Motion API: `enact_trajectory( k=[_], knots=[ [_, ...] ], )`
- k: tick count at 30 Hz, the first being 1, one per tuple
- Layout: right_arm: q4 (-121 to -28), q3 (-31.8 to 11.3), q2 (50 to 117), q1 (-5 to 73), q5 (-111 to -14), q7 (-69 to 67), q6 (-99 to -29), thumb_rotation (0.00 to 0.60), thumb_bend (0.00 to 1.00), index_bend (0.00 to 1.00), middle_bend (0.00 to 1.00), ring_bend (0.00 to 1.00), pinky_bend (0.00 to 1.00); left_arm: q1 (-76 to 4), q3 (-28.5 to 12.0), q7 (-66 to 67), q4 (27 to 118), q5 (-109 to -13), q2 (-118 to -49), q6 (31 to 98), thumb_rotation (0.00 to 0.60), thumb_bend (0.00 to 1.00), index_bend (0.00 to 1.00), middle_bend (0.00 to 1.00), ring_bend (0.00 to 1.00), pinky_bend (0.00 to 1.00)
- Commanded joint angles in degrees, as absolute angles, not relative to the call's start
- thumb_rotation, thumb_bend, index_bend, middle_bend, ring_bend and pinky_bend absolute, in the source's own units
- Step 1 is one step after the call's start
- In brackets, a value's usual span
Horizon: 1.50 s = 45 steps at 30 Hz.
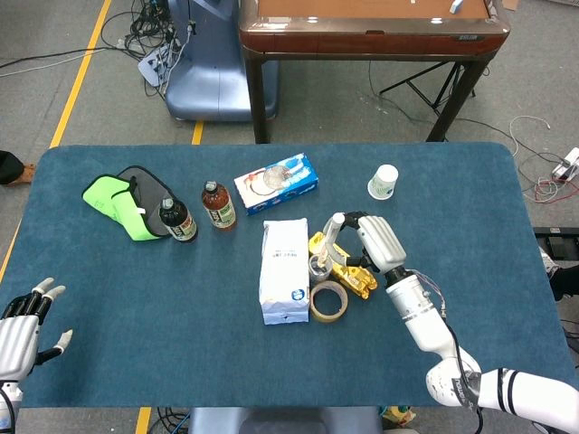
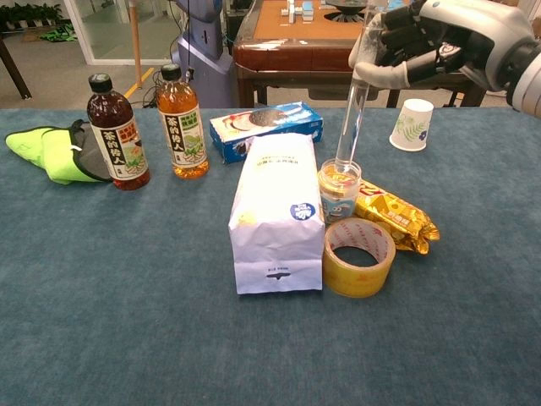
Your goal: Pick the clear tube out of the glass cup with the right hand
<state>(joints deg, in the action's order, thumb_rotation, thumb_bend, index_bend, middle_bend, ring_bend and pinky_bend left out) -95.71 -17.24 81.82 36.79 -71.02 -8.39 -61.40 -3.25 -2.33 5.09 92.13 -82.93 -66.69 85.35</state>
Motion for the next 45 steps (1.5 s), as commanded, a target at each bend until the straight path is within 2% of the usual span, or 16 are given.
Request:
enact_trajectory(
  k=[1, 12, 21, 23, 28, 33, 39, 45],
  knots=[
    [-94.91, -17.02, 82.38, 37.24, -70.91, -8.05, -60.90, 0.600, 0.51, 0.72, 0.53, 0.42, 0.33, -3.23, -2.31, 5.00, 92.04, -83.03, -66.72, 85.39, 0.600, 0.30, 0.18, 0.09, 0.17, 0.14],
    [-89.28, -14.49, 85.48, 37.82, -72.80, -8.20, -60.07, 0.600, 0.49, 0.72, 0.51, 0.42, 0.33, -3.39, -2.24, 4.77, 91.79, -82.67, -66.64, 84.61, 0.600, 0.30, 0.18, 0.09, 0.17, 0.14],
    [-85.83, -12.57, 87.33, 37.77, -74.41, -10.27, -58.99, 0.600, 0.46, 0.72, 0.44, 0.34, 0.33, -3.55, -2.22, 4.81, 91.84, -82.58, -66.52, 84.21, 0.600, 0.30, 0.18, 0.09, 0.17, 0.14],
    [-85.53, -12.27, 87.42, 37.75, -74.39, -10.15, -58.64, 0.600, 0.45, 0.70, 0.42, 0.32, 0.33, -3.58, -2.27, 4.81, 91.80, -82.52, -66.58, 84.20, 0.600, 0.30, 0.18, 0.09, 0.17, 0.14],
    [-85.51, -12.02, 87.30, 37.71, -74.49, -9.57, -58.46, 0.600, 0.37, 0.54, 0.34, 0.24, 0.31, -3.58, -2.20, 4.91, 91.69, -82.54, -66.74, 84.14, 0.600, 0.30, 0.18, 0.09, 0.17, 0.14],
    [-86.87, -12.16, 86.27, 37.58, -73.98, -9.46, -57.95, 0.600, 0.33, 0.44, 0.29, 0.19, 0.27, -3.65, -2.18, 5.19, 91.99, -82.22, -66.56, 83.77, 0.600, 0.30, 0.18, 0.09, 0.17, 0.14],
    [-89.21, -12.88, 83.51, 36.01, -75.57, -9.56, -61.53, 0.600, 0.33, 0.43, 0.28, 0.19, 0.27, -3.75, -2.51, 5.16, 92.14, -82.27, -66.29, 84.08, 0.600, 0.30, 0.18, 0.09, 0.17, 0.14],
    [-92.48, -12.03, 77.90, 31.65, -78.47, -6.07, -68.80, 0.600, 0.33, 0.43, 0.29, 0.19, 0.27, -4.02, -2.99, 5.19, 92.16, -82.14, -66.18, 84.19, 0.600, 0.30, 0.18, 0.09, 0.17, 0.14]
  ],
)
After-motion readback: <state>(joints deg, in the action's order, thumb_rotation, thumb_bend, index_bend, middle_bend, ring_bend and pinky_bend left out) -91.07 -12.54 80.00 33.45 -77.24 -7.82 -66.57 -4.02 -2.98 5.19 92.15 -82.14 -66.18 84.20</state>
